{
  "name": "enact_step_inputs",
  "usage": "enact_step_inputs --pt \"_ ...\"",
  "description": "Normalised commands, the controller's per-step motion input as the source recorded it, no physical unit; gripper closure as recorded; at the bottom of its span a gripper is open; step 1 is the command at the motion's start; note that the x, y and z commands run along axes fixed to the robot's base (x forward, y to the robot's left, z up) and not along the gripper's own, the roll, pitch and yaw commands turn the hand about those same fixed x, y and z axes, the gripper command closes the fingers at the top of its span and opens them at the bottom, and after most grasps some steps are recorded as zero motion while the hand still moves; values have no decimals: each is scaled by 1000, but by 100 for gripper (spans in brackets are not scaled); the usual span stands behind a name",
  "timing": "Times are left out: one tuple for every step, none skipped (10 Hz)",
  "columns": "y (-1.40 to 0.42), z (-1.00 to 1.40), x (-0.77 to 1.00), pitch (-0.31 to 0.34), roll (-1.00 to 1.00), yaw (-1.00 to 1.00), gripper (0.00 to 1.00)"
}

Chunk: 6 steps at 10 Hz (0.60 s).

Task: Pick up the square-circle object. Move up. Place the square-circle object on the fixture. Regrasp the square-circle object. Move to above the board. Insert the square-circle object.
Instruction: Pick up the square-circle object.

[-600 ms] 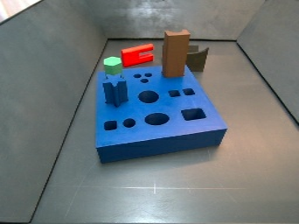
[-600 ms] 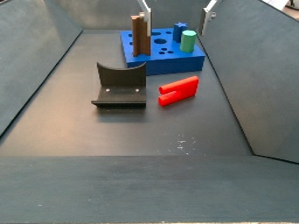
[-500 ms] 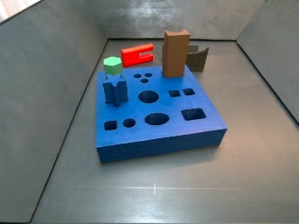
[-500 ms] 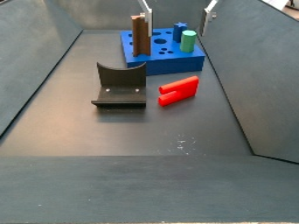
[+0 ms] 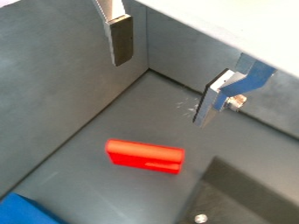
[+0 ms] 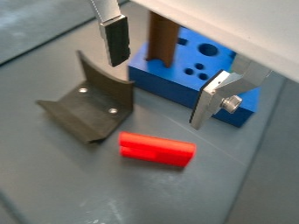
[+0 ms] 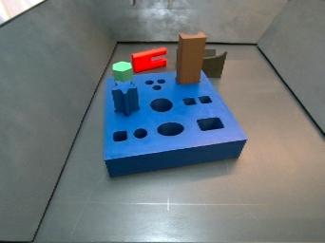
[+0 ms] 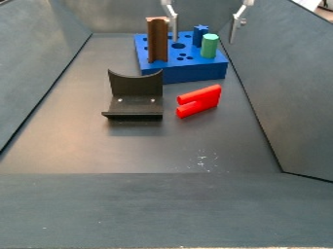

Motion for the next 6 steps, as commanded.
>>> enact_step_inputs --pt "0 -77 0 -56 0 0 0" --pt "0 -514 131 0 156 -803 0" --pt "0 -483 100 -36 124 -960 0" --pt "66 -489 109 -34 151 -854 0" --pt "0 -466 0 -17 146 -371 0" --pt "0 -146 0 0 0 -86 0"
